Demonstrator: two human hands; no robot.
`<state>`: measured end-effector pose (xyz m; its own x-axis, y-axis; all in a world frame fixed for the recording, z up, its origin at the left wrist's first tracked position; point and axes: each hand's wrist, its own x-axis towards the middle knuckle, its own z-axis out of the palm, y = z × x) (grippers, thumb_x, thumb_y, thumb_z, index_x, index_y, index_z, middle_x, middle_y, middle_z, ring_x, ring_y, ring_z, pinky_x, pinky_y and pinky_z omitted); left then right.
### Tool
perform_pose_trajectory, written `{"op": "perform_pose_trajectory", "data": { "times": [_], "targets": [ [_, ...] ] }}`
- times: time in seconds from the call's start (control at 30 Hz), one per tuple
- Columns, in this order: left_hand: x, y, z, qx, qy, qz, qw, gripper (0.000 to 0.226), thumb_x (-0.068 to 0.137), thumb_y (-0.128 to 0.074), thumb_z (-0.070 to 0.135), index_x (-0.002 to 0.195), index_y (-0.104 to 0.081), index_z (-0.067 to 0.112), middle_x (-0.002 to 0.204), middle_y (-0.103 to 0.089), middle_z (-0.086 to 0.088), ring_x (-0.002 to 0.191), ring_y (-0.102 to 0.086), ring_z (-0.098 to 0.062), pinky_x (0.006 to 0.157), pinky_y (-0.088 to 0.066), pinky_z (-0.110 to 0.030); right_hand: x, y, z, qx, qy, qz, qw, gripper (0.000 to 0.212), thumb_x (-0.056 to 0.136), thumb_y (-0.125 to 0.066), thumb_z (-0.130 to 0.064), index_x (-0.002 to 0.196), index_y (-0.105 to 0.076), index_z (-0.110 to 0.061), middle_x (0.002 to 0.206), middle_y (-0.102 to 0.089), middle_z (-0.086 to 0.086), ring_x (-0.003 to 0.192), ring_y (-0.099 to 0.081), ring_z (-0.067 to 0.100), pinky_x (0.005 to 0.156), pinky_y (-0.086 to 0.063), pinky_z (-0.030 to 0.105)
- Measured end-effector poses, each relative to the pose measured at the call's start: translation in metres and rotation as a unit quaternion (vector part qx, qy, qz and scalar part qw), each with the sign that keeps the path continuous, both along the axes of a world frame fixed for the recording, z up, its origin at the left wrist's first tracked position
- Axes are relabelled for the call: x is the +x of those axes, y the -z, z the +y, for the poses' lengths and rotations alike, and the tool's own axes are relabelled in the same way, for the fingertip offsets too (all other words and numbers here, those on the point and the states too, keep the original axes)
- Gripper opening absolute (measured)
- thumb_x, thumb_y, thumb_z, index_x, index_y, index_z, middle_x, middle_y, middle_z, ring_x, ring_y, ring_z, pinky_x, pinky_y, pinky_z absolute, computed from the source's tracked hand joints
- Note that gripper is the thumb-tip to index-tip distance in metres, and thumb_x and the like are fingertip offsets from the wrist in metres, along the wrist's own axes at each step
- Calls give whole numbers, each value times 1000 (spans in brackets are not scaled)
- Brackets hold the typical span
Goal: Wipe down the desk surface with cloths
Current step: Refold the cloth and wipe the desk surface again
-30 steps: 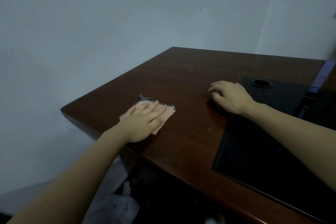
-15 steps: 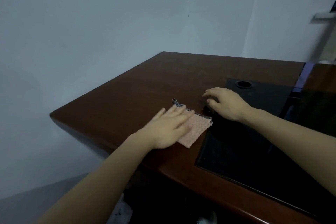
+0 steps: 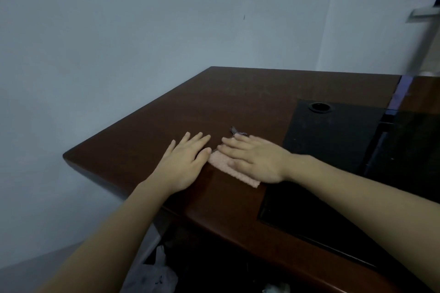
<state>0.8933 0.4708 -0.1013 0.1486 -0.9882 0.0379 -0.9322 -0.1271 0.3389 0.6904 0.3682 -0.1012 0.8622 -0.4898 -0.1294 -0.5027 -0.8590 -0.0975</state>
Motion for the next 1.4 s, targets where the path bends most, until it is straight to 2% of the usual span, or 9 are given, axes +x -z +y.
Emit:
{"op": "perform_pose_trajectory", "data": {
  "times": [0.27,0.6,0.7,0.87,1.0,1.13,1.23,1.33,1.4],
  "targets": [
    [-10,5,6,-8,22,-12,1000,51,109,-25,46,159,-23,37,168,-11,12,155,2,-10,125,4,-39,-34,0,-58,-12,126,33,991,60,108,-10,-53,162,6,-34,169,14,-8,156,12,16,126,4,40],
    [-9,8,11,-51,18,-25,998,50,109,-28,41,159,-27,35,167,-19,11,155,-4,-11,126,-2,-39,-49,-5,75,18,-12,27,999,58,107,-10,-54,160,11,-38,165,24,-15,151,26,9,124,15,35],
    [-9,9,10,-51,12,-25,998,49,109,-28,41,158,-28,34,167,-21,10,155,-5,-11,127,-4,-39,-53,-7,64,17,-12,34,999,59,107,-12,-56,160,10,-41,165,22,-17,151,24,7,124,13,34],
    [-11,8,10,-42,5,-31,999,50,109,-30,41,158,-29,33,167,-22,8,156,-7,-14,125,-4,-40,-39,-4,21,6,66,29,997,59,108,-12,-55,161,7,-38,167,17,-13,155,16,13,125,8,36],
    [-14,6,11,-45,-2,-32,998,51,109,-31,40,159,-27,32,167,-23,8,156,-7,-15,125,-5,-39,-29,-2,28,8,98,24,995,58,109,-12,-52,162,6,-35,169,16,-10,155,15,15,126,6,40],
    [-14,4,13,-65,1,-42,997,50,109,-33,38,159,-28,32,166,-25,8,156,-9,-15,125,-7,-40,-30,-5,74,-1,50,28,998,59,109,-12,-51,162,6,-35,169,16,-9,155,16,16,126,7,41],
    [-15,2,15,-93,0,-84,992,50,108,-33,39,158,-30,33,165,-27,9,155,-11,-15,126,-8,-41,-48,-5,111,4,-4,22,1000,59,108,-11,-52,161,8,-37,167,19,-14,153,21,11,125,12,36],
    [-20,-1,17,-115,0,-118,986,48,108,-33,38,156,-34,33,164,-31,8,155,-14,-16,125,-9,-42,-75,-5,120,21,-15,16,1000,58,107,-12,-55,159,9,-41,164,22,-19,150,26,5,122,17,30],
    [-27,-5,19,-116,-7,-98,988,47,108,-33,38,155,-36,33,163,-32,8,155,-16,-17,125,-10,-42,-86,-5,110,25,-11,21,999,59,106,-13,-57,159,8,-44,164,21,-21,150,26,3,122,17,30]
  ]
}}
